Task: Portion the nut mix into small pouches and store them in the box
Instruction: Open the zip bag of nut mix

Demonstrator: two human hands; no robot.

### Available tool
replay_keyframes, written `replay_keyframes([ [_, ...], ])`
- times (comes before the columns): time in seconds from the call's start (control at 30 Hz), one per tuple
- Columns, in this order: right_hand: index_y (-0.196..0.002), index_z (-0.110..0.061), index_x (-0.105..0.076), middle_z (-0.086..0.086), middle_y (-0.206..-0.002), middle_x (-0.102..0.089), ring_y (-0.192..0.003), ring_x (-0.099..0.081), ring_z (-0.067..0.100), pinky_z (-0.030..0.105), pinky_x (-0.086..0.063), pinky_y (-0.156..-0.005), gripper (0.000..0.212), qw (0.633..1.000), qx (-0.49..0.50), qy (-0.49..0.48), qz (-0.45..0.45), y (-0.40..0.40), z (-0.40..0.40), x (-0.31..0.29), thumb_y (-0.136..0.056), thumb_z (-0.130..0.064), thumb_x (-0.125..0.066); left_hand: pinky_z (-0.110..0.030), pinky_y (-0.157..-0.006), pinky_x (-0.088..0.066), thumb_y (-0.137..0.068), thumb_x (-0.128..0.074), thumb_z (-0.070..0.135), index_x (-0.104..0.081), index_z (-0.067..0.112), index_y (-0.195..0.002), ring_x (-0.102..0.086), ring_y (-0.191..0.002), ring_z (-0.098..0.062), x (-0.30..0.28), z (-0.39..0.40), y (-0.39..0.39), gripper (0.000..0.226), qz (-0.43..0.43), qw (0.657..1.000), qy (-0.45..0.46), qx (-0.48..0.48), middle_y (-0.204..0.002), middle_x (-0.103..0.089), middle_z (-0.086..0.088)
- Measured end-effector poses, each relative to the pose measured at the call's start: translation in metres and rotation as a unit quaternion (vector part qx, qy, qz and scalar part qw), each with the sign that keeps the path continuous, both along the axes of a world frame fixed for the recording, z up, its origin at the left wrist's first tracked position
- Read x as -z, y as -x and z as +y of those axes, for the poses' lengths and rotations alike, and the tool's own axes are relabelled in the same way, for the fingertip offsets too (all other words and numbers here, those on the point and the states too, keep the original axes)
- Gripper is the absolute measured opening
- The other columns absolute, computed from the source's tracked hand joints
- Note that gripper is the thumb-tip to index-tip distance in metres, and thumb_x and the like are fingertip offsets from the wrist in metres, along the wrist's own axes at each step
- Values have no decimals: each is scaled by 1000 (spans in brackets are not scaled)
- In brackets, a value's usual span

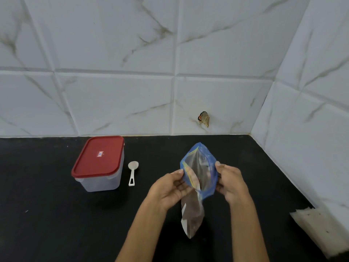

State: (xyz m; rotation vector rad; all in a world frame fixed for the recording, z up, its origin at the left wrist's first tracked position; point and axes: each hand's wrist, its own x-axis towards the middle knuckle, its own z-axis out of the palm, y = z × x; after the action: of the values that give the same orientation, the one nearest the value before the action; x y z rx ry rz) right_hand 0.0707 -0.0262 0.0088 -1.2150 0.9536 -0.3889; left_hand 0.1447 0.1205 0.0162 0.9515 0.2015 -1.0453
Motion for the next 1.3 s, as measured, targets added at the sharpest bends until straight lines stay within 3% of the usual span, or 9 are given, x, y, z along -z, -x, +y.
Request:
replay_keyframes([
  [0.13, -79, -3, -62, 5, -56, -66, -51, -63, 16, 34, -50, -61, 27, 984, 23, -157, -78, -16, -8, -5, -99, -13, -46, -46, -45, -55, -100, -38, 8, -59, -2, -95, -60, -84, -30, 2, -7, -5, 23, 77, 996, 28, -46, -92, -61, -20],
  [0.2, -74, -5, -61, 4, -50, -63, -45, -59, 14, 33, -51, -61, 28, 981, 9, -178, -73, -21, -7, -3, -98, -11, -47, -49, -56, -56, -101, -34, 7, -58, -2, -102, -58, -88, -31, 4, -10, -4, 26, 70, 995, 19, -62, -97, -59, -20],
  [0.37, -100, -7, -63, 9, -86, -66, -78, -65, 21, 36, -56, -68, 17, 999, -7, 41, 3, -4, 7, 1, -94, -22, -58, -45, -77, -51, -98, -39, 5, -59, 0, -99, -61, -76, -28, 14, -14, 11, 20, -37, 994, -60, -79, -83, -63, -16],
  [0.47, -90, -15, -56, 0, -82, -62, -80, -62, 19, 42, -55, -80, 41, 948, -65, 249, 188, 24, 15, -14, -84, -56, -58, -48, -88, -51, -98, -43, 8, -57, 5, -92, -62, -82, -31, 18, -15, 19, 15, -129, 984, -96, -81, -80, -64, -15],
  [0.57, -72, -10, -62, 4, -63, -61, -59, -59, 16, 36, -55, -67, 57, 926, -128, 249, 252, 42, 31, -37, -80, -66, -55, -50, -89, -53, -97, -50, 14, -58, 9, -95, -65, -89, -30, 19, -12, 28, 10, -201, 970, -113, -78, -94, -67, -16],
  [0.67, -80, -6, -68, 5, -66, -68, -55, -62, 12, 23, -49, -53, 51, 930, -194, 181, 252, 49, 47, -46, -83, -56, -61, -46, -81, -54, -92, -61, 20, -57, 13, -101, -66, -87, -31, 17, -6, 38, 13, -268, 952, -145, -37, -101, -67, -20],
  [0.8, -80, -5, -67, 9, -72, -69, -56, -64, 10, 18, -51, -49, 18, 955, -205, 115, 183, 62, 54, -41, -84, -22, -71, -33, -60, -52, -83, -72, 28, -53, 9, -91, -60, -63, -18, 11, 11, 58, 28, -292, 935, -196, 52, -73, -62, -8],
  [0.93, -83, -5, -70, 8, -71, -71, -59, -67, 13, 20, -51, -51, 11, 979, -147, 89, 110, 73, 54, -33, -80, -15, -74, -25, -56, -51, -85, -71, 28, -61, 8, -75, -55, -53, -11, 11, 21, 70, 24, -254, 950, -148, 104, -58, -57, -3],
  [1.3, -96, -1, -66, 15, -80, -74, -71, -73, 20, 26, -58, -57, 15, 977, 9, -168, -131, 79, 54, -14, -89, 6, -54, -33, -71, -61, -84, -60, -8, -65, -7, -100, -73, -75, -25, 12, 17, 75, 17, 16, 998, 34, -51, -93, -71, -23],
])
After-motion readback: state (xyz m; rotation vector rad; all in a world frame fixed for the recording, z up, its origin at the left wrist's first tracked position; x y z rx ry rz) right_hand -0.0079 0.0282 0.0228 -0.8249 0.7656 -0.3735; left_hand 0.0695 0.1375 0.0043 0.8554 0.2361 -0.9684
